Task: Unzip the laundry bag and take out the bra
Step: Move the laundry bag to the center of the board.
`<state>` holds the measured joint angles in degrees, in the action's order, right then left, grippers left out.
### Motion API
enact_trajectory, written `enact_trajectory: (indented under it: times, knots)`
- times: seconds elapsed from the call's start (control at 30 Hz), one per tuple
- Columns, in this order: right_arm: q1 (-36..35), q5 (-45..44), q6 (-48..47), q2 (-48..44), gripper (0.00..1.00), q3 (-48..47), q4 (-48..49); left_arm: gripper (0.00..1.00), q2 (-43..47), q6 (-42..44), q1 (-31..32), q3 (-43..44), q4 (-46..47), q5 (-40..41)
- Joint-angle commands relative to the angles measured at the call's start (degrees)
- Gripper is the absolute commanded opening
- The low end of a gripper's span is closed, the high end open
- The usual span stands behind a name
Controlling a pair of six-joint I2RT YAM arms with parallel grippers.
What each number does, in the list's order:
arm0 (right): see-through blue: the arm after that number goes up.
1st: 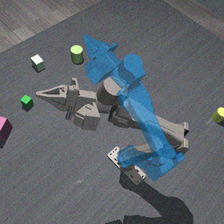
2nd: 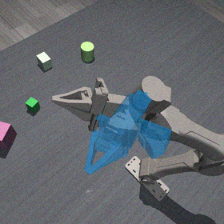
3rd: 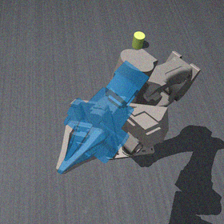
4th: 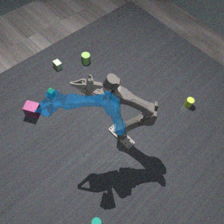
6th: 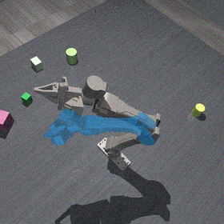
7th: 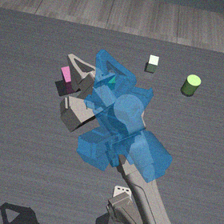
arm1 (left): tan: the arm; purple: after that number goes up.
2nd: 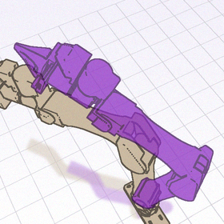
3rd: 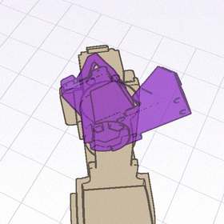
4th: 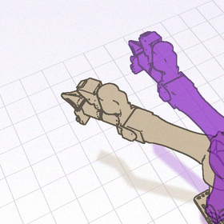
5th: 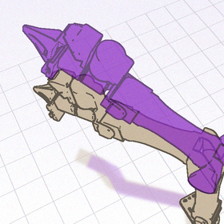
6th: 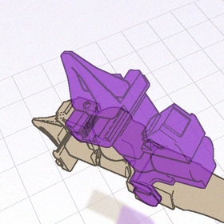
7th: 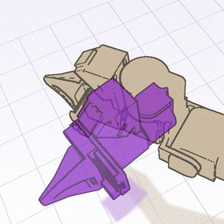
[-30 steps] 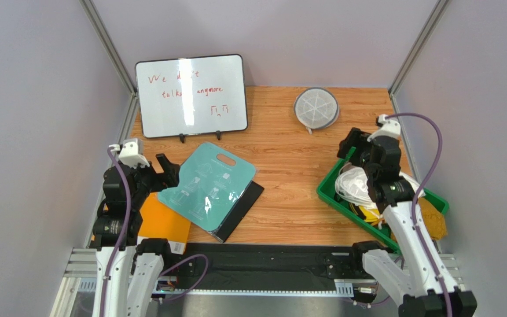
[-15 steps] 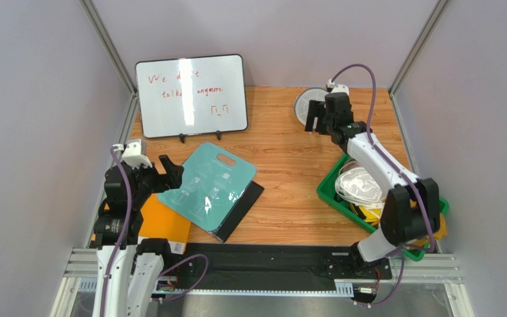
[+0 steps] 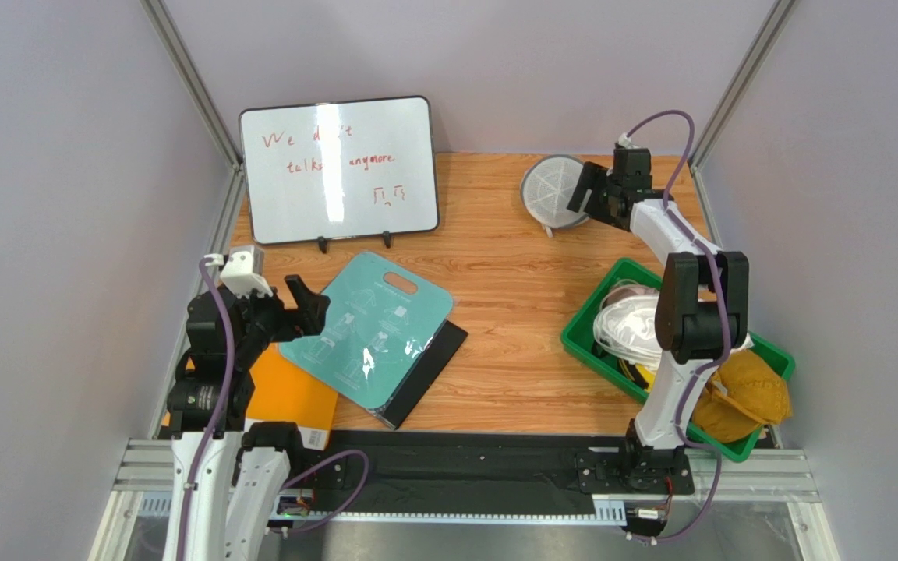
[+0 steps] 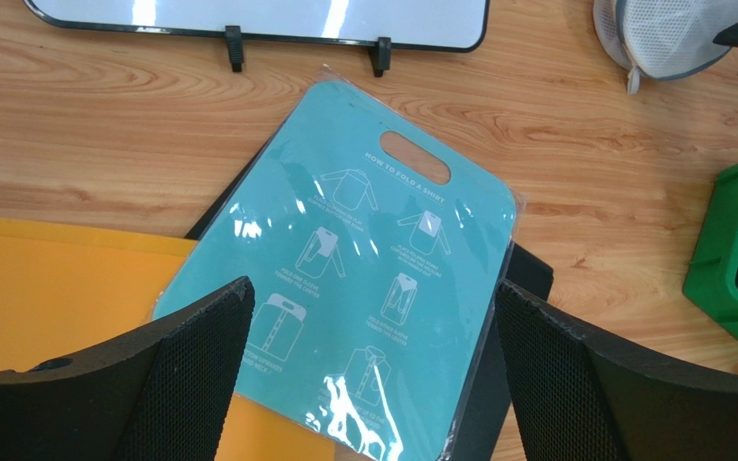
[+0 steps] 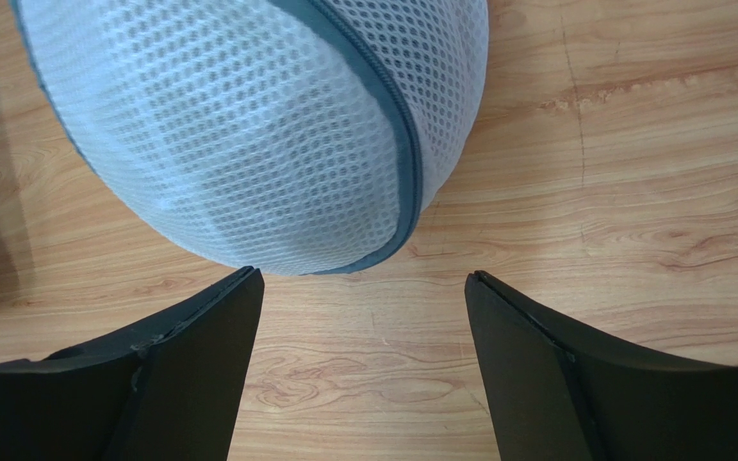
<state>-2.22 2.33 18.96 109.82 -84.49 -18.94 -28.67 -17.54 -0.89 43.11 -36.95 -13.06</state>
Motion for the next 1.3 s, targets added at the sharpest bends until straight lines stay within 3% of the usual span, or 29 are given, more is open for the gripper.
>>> enact_trajectory:
  times: [0.0, 0.2, 0.4, 0.67, 0.93, 1.27]
  knots:
    - [1.3, 6.5, 2.1, 2.4, 0.83, -2.8, 5.0, 0.99, -0.3, 0.5, -0.1, -0.1, 2.2, -1.0]
    - [3.6, 7.8, 2.2, 6.5, 0.81, -4.6, 8.3, 0.99, -0.7, 0.6, 0.0, -0.1, 2.2, -1.0]
    - [4.6, 10.8, 1.2, 10.3, 0.71, -7.3, 10.6, 0.98, -1.2, 0.5, -0.1, -0.2, 2.2, -0.8]
    - [5.0, 14.2, -1.3, 12.6, 0.44, -9.6, 12.1, 0.98, -1.4, 0.7, 0.0, -0.1, 2.1, -0.4]
    - [5.0, 16.0, -3.1, 13.4, 0.02, -10.8, 11.6, 0.98, -1.7, 0.6, -0.1, -0.1, 2.1, -0.5]
    - [5.0, 16.1, -4.3, 4.5, 0.00, -5.0, 11.8, 0.98, -1.5, 0.6, 0.0, -0.1, 2.1, -0.6]
